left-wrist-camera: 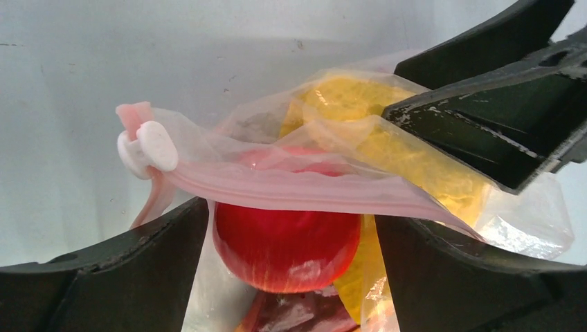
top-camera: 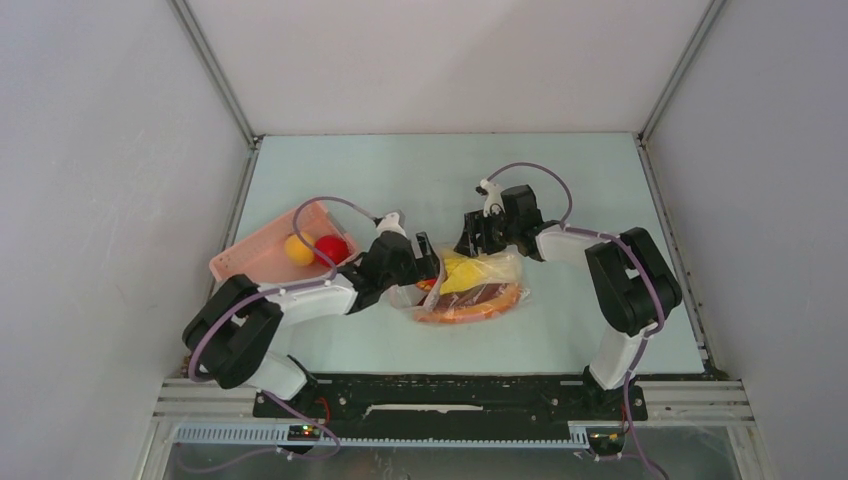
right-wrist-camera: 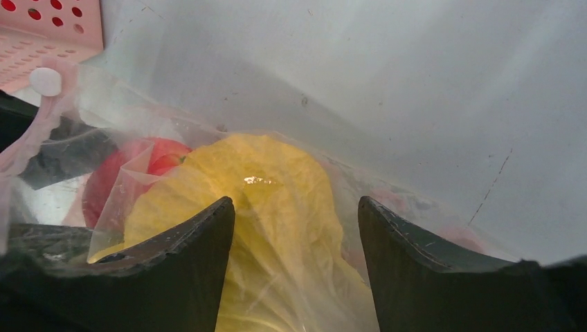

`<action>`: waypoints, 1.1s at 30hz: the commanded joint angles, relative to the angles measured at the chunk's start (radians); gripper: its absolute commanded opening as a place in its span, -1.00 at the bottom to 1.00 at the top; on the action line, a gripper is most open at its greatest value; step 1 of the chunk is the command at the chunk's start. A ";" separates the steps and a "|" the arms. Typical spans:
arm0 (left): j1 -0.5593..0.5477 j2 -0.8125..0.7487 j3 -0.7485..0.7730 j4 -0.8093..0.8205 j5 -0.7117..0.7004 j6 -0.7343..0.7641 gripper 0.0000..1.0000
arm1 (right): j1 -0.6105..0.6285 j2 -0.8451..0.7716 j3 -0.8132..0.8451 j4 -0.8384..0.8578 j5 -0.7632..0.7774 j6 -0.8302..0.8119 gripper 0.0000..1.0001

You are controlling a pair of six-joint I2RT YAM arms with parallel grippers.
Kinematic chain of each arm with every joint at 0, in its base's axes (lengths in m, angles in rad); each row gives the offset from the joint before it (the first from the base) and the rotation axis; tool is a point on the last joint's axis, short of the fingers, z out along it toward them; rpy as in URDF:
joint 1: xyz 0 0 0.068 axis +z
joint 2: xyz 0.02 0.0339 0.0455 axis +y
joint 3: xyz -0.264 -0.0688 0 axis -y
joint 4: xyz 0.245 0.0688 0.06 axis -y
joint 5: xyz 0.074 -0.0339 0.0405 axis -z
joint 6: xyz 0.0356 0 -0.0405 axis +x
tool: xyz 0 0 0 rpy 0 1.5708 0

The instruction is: Open the zip-top bag and remove the fake food

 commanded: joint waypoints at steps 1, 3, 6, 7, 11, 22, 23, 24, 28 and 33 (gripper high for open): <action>0.001 0.052 0.067 -0.019 -0.030 -0.021 0.86 | 0.004 0.025 0.019 -0.008 -0.036 -0.019 0.38; -0.006 0.071 0.076 -0.050 -0.049 -0.024 0.86 | 0.003 0.025 0.019 -0.006 -0.035 -0.015 0.40; -0.015 0.081 0.079 -0.073 -0.076 -0.024 0.78 | 0.000 0.031 0.019 -0.007 -0.035 -0.013 0.42; -0.016 0.082 0.078 -0.079 -0.079 -0.024 0.70 | -0.002 0.032 0.019 -0.006 -0.034 -0.012 0.42; -0.025 0.044 0.073 -0.109 -0.094 -0.015 0.36 | -0.008 0.038 0.019 -0.008 -0.030 -0.003 0.45; -0.028 -0.178 0.057 -0.308 -0.092 0.037 -0.09 | -0.021 0.051 0.019 -0.004 -0.026 0.011 0.51; -0.027 -0.191 0.061 -0.336 -0.087 0.044 -0.09 | -0.021 0.051 0.019 -0.004 -0.026 0.011 0.52; -0.027 -0.206 0.061 -0.361 -0.080 0.051 -0.09 | -0.022 0.053 0.020 -0.003 -0.026 0.014 0.52; -0.027 -0.294 0.037 -0.463 -0.058 0.063 -0.09 | -0.025 0.055 0.019 -0.002 -0.028 0.016 0.53; -0.023 -0.456 0.019 -0.622 -0.083 0.079 -0.09 | -0.026 0.057 0.019 -0.002 -0.028 0.018 0.54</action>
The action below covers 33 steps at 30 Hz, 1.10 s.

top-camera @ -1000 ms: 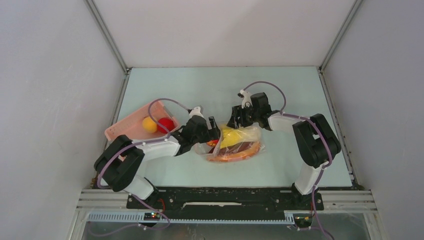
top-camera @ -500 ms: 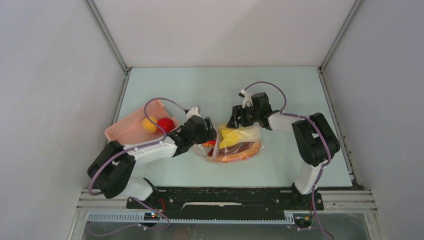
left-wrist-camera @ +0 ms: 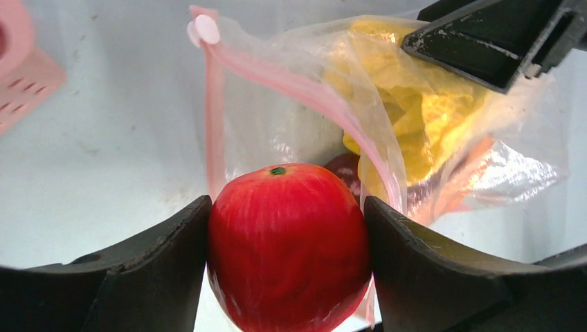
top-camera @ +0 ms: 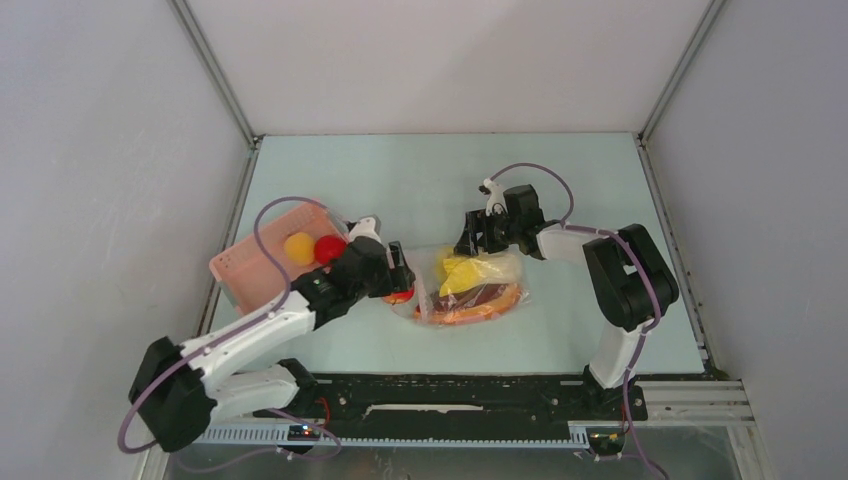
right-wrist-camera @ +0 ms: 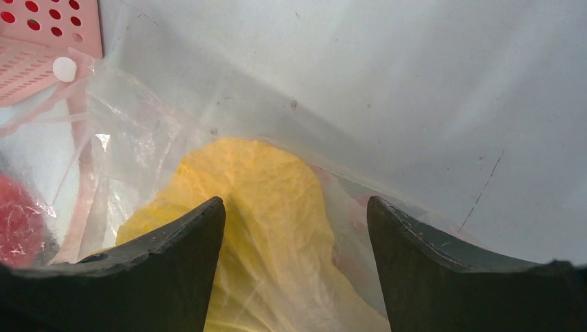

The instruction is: Open the zip-top bag and remove the fake food

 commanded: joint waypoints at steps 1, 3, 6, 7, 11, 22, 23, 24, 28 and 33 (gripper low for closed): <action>0.003 -0.165 -0.014 -0.180 -0.022 0.044 -0.08 | -0.002 0.022 0.014 -0.023 0.001 -0.001 0.55; 0.018 -0.227 0.000 -0.243 -0.043 0.055 -0.08 | -0.002 0.022 0.014 -0.023 0.003 0.001 0.55; 0.051 -0.304 0.046 -0.347 -0.100 0.089 -0.06 | -0.002 0.022 0.014 -0.022 0.001 -0.001 0.55; 0.066 -0.323 0.061 -0.374 -0.121 0.105 -0.05 | -0.002 0.022 0.014 -0.023 0.002 0.000 0.56; 0.192 -0.362 0.099 -0.437 -0.151 0.169 -0.03 | -0.003 0.022 0.013 -0.024 -0.001 0.000 0.55; 0.754 -0.291 0.057 -0.251 0.018 0.240 0.12 | -0.012 0.022 0.014 -0.026 -0.014 0.001 0.56; 0.814 -0.270 0.053 -0.222 0.080 0.224 0.13 | -0.011 0.022 0.014 -0.026 -0.014 0.000 0.56; 0.865 -0.248 0.045 -0.194 0.126 0.207 0.16 | -0.011 0.022 0.014 -0.026 -0.015 -0.001 0.56; 0.931 -0.129 0.058 -0.160 0.200 0.197 0.42 | -0.014 0.022 0.014 -0.024 -0.019 0.000 0.56; 0.940 -0.027 0.072 -0.148 0.253 0.199 0.69 | -0.012 0.019 0.014 -0.026 -0.018 -0.001 0.56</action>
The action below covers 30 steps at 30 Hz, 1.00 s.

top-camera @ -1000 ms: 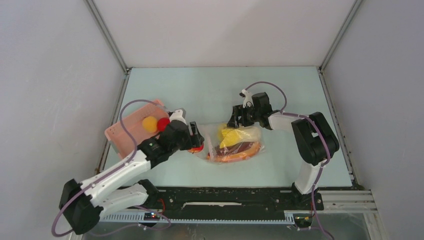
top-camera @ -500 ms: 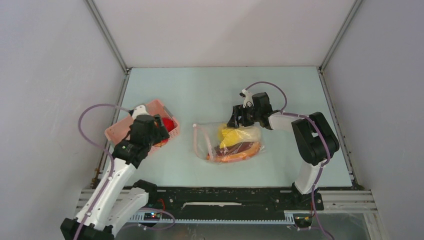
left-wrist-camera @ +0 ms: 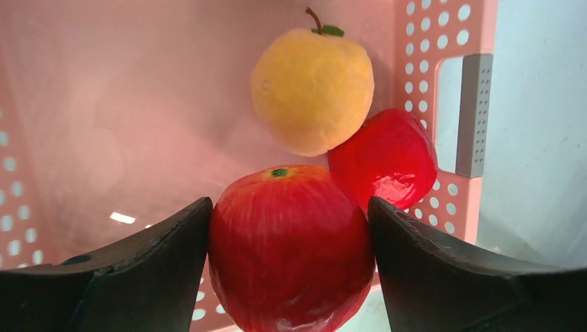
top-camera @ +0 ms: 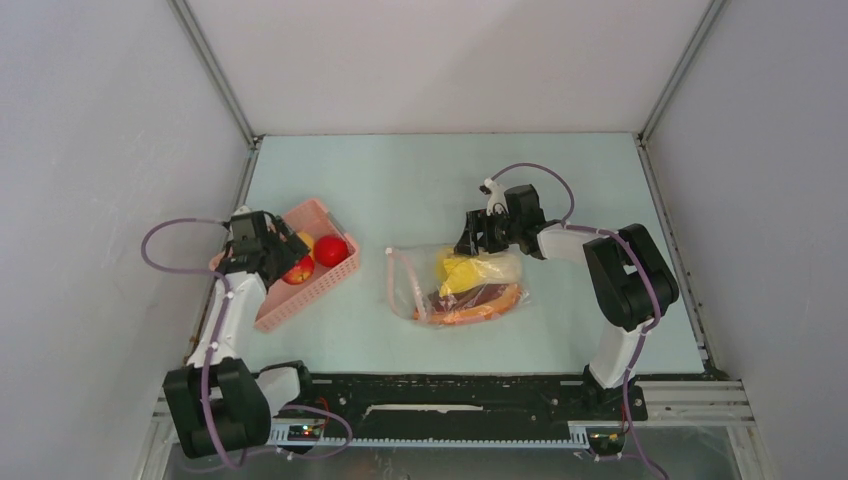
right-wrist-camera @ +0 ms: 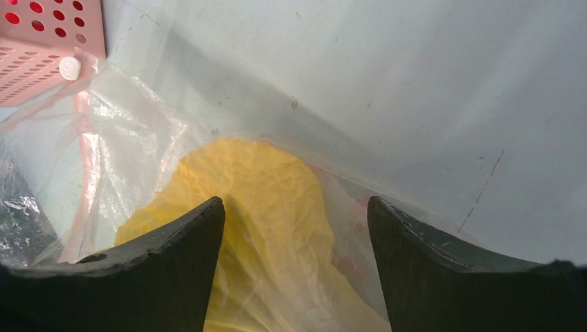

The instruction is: Open the zip-top bag and remove the fake food

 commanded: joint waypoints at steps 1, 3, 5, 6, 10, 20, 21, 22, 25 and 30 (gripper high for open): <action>0.011 0.052 0.018 0.056 0.125 -0.007 0.74 | -0.003 0.015 0.014 -0.029 -0.004 -0.006 0.56; 0.012 0.050 0.016 0.055 0.147 0.005 0.84 | 0.001 0.012 0.014 -0.030 -0.002 -0.011 0.56; 0.012 0.031 0.008 0.054 0.153 0.016 0.94 | 0.010 0.002 0.012 -0.028 0.005 -0.016 0.56; 0.012 0.019 0.005 0.052 0.155 0.019 0.98 | 0.014 -0.005 0.009 -0.027 0.011 -0.019 0.56; 0.011 -0.034 -0.004 0.048 0.156 0.037 1.00 | 0.032 -0.070 0.007 -0.049 0.056 -0.034 0.57; -0.157 -0.172 -0.005 0.021 0.130 0.079 1.00 | 0.135 -0.320 0.007 -0.207 0.336 -0.058 0.66; -0.176 -0.184 -0.005 0.020 0.131 0.074 0.99 | 0.155 -0.343 0.007 -0.225 0.368 -0.060 0.66; -0.219 -0.198 -0.007 0.020 0.131 0.066 1.00 | 0.176 -0.365 0.007 -0.245 0.396 -0.061 0.67; -0.316 -0.244 -0.034 0.038 0.134 0.023 0.99 | 0.235 -0.446 0.007 -0.309 0.484 -0.058 0.68; -0.481 -0.355 -0.150 0.118 0.119 -0.080 0.93 | 0.403 -0.549 0.007 -0.377 0.625 -0.026 0.68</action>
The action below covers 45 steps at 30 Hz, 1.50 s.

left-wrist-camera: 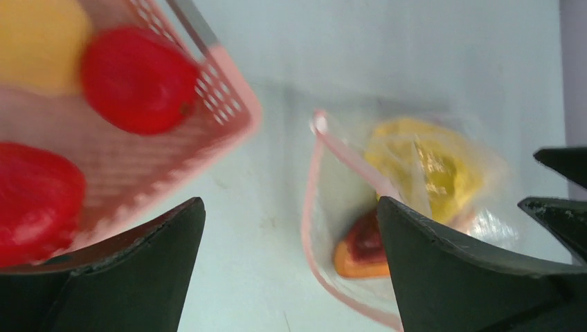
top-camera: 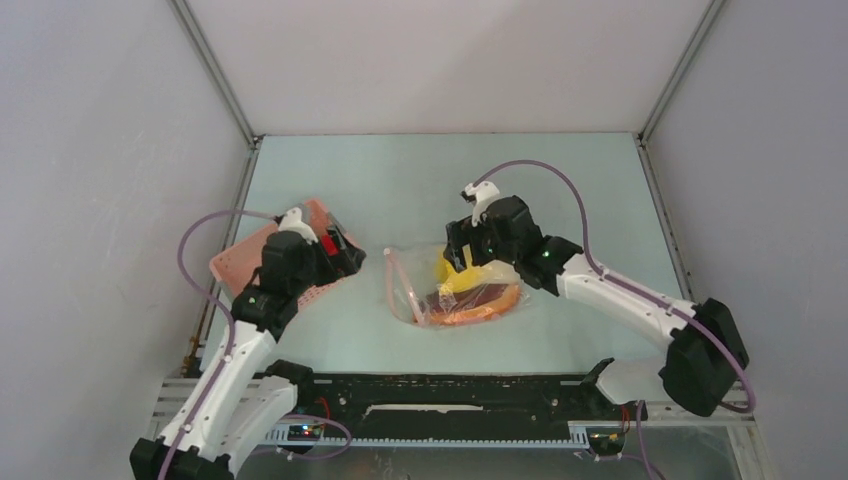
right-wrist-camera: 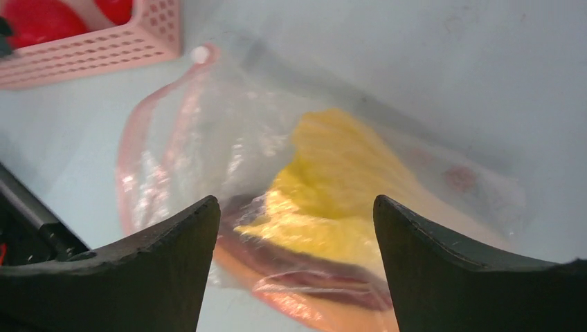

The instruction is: Open the zip-top bag and remove the fake food

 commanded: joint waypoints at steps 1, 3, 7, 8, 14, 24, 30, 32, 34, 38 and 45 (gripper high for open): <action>-0.119 -0.088 -0.104 0.077 -0.002 -0.106 0.92 | 0.138 -0.094 0.009 -0.083 0.191 0.024 0.68; -0.159 -0.127 -0.144 0.099 0.007 -0.137 0.90 | 0.208 -0.106 0.011 -0.101 0.246 0.048 0.67; -0.243 -0.177 -0.206 0.135 0.011 -0.180 0.83 | 0.344 -0.088 0.035 -0.136 0.360 0.087 0.64; -0.262 -0.184 -0.219 0.144 0.009 -0.192 0.81 | 0.369 -0.078 0.042 -0.143 0.383 0.098 0.63; -0.361 -0.181 -0.315 0.280 -0.003 -0.255 0.61 | 0.472 0.004 0.059 -0.139 0.425 0.172 0.55; -0.441 -0.097 -0.416 0.422 -0.026 -0.310 0.41 | 0.562 0.174 0.105 -0.075 0.506 0.246 0.49; -0.473 -0.088 -0.428 0.458 -0.031 -0.327 0.40 | 0.569 0.233 0.125 -0.099 0.518 0.274 -0.05; -0.483 -0.079 -0.424 0.468 -0.032 -0.332 0.40 | 0.580 0.224 0.125 -0.101 0.518 0.272 -0.46; -0.495 -0.070 -0.419 0.478 -0.031 -0.341 0.40 | 0.596 0.215 0.124 -0.108 0.526 0.274 -0.75; -0.518 -0.049 -0.419 0.518 -0.024 -0.371 0.38 | 0.625 0.202 0.125 -0.127 0.559 0.299 -1.00; -0.568 -0.013 -0.422 0.545 -0.093 -0.410 0.25 | 0.664 0.199 0.125 -0.135 0.614 0.332 -1.00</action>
